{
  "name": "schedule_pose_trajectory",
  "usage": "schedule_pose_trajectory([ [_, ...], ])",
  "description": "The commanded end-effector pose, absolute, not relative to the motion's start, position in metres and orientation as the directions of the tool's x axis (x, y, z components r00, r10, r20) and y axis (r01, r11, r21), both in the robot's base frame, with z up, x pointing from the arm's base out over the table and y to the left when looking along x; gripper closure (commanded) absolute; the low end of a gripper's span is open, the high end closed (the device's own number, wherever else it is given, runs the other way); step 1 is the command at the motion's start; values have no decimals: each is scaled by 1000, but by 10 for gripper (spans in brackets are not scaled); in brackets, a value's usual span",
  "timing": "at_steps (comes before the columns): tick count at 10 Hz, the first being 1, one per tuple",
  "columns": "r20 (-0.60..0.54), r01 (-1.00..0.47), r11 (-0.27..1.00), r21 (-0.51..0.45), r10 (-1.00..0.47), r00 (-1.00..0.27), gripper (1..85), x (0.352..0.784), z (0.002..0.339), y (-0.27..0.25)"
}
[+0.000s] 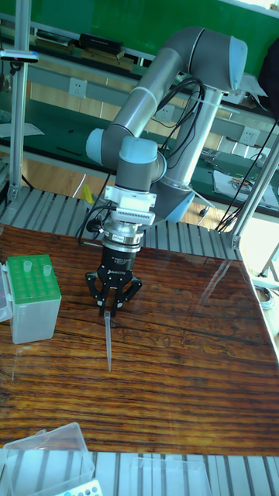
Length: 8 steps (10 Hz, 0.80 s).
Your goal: Insert a large pipette tip into the holder for large pipette tips
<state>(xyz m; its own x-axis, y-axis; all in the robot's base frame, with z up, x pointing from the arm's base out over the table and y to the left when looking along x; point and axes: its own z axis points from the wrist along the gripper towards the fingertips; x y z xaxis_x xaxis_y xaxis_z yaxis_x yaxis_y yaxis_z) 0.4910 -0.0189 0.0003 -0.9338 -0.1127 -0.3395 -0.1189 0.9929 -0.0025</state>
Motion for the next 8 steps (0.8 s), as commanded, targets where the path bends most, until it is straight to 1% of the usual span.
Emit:
schedule_pose_trajectory([
  [1, -342, -110, 994, 3, -103, -934, 560, 492, 2, -20],
  [4, -352, -114, 993, -12, -111, -929, 563, 496, 3, -24],
  [8, -367, -113, 994, -7, -108, -924, 567, 500, 3, -24],
])
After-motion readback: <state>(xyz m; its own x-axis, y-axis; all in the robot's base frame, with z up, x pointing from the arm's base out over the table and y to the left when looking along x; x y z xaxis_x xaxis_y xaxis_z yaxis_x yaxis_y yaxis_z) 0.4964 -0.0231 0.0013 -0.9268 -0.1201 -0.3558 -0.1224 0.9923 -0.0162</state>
